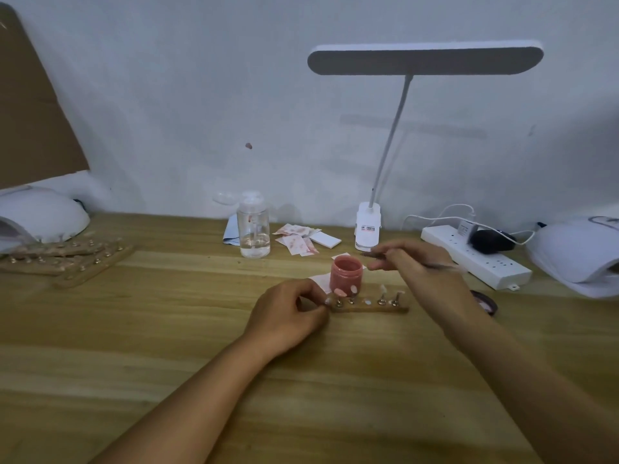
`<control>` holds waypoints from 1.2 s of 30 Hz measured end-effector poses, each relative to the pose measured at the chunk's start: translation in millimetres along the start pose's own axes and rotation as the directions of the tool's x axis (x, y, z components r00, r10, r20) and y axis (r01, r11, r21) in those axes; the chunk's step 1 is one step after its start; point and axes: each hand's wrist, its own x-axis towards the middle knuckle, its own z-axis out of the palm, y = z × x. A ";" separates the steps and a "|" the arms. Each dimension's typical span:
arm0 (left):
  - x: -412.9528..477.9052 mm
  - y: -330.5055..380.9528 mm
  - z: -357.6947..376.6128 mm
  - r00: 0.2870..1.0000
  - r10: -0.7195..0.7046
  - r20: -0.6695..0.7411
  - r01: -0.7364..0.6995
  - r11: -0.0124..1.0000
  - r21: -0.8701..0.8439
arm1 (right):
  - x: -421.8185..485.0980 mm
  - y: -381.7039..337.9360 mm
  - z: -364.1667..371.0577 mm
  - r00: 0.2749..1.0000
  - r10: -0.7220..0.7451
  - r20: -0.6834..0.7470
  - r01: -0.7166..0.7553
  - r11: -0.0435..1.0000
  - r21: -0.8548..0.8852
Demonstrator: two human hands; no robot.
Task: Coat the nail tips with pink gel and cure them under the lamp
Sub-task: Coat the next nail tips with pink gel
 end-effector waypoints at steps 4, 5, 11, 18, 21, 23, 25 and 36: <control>1.5 -1.0 0.5 1.000 0.018 0.020 -0.019 1.000 0.003 | 26.2 -4.7 6.5 0.991 0.129 0.037 -0.122 0.982 -0.143; 2.0 -1.6 0.8 1.000 0.018 0.024 -0.018 1.000 0.004 | 30.9 -5.6 9.2 0.989 0.139 0.049 -0.129 0.976 -0.178; 3.7 -3.0 2.8 1.000 0.009 0.030 -0.009 1.000 0.009 | 49.1 -1.1 27.4 0.986 0.156 0.054 -0.116 0.886 -0.448; 2.9 -1.1 1.0 0.999 -0.011 0.038 0.012 1.000 -0.017 | 29.7 2.5 20.2 0.992 0.100 -0.075 -0.116 0.963 -0.243; 1.9 0.3 0.0 0.999 -0.004 0.045 0.005 1.000 -0.027 | -6.1 5.6 15.0 0.993 0.091 -0.071 -0.091 0.996 0.003; 1.5 0.9 -0.4 0.999 -0.002 0.052 0.004 0.999 -0.039 | -27.0 10.5 15.7 0.995 0.094 -0.012 -0.090 0.978 0.188; 0.7 1.4 0.1 0.998 0.003 0.057 0.000 0.999 -0.049 | -40.6 16.3 17.9 0.994 0.100 0.047 -0.110 0.939 0.327; 2.7 1.5 1.1 0.998 0.020 0.064 -0.017 0.998 -0.058 | -47.5 26.8 30.0 0.994 0.020 0.112 -0.050 0.960 0.275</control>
